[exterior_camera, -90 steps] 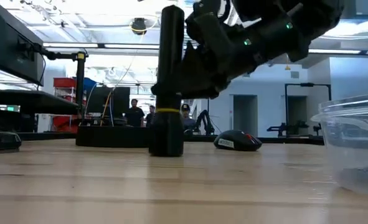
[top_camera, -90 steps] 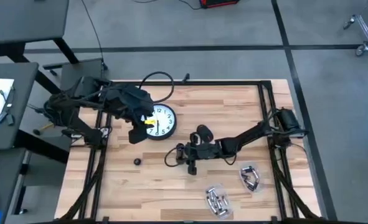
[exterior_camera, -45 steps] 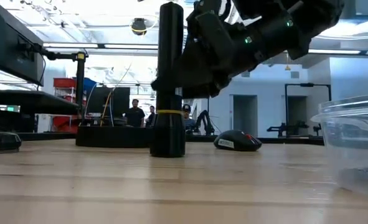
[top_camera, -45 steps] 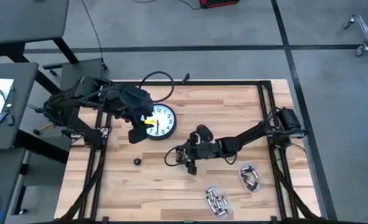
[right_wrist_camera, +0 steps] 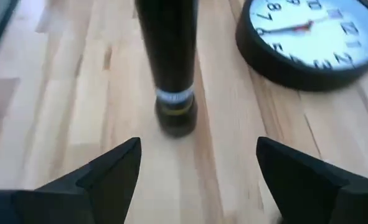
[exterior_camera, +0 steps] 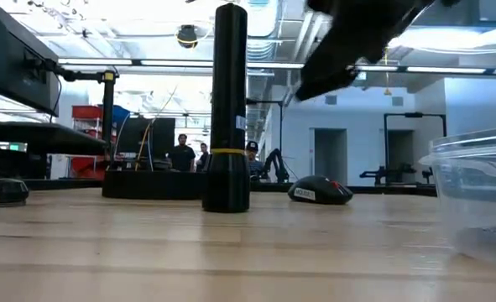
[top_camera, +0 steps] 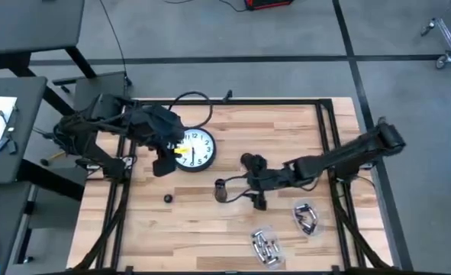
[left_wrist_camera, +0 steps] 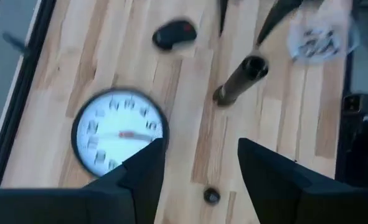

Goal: Insert battery
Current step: Close the black flashlight battery compartment

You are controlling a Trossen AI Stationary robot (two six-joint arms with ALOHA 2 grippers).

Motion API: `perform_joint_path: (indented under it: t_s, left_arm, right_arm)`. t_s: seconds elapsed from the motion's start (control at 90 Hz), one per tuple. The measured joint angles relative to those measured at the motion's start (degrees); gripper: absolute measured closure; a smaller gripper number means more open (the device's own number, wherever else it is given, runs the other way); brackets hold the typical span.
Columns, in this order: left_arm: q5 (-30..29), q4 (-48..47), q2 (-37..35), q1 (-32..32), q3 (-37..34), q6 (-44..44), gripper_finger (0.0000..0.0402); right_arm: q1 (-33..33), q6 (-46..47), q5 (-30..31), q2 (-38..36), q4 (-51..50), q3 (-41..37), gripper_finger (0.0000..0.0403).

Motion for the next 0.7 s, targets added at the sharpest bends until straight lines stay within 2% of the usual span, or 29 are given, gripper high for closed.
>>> perform_joint_path:
  t_s: [0.2,0.389,0.511,0.7]
  left_arm:
    - [1.18,0.28,-1.00,-1.82,-10.87,-7.13,0.0219]
    - [1.81,2.05,-0.96,-5.30,-27.17,-14.19,0.0219]
    - [3.82,9.20,-2.08,-7.45,-37.95,-17.77,0.0219]
    - [12.06,25.05,-6.07,-9.21,-52.95,-22.22,0.0217]
  right_arm:
    - [2.87,12.96,-0.04,-8.71,-7.43,0.00,0.0097]
    - [3.86,14.06,-0.04,-11.93,-6.67,0.00,0.0097]
    - [3.63,14.04,-0.04,-12.16,-6.62,0.00,0.0097]
    - [3.64,16.72,-0.04,-11.95,-6.78,-0.02,0.0097]
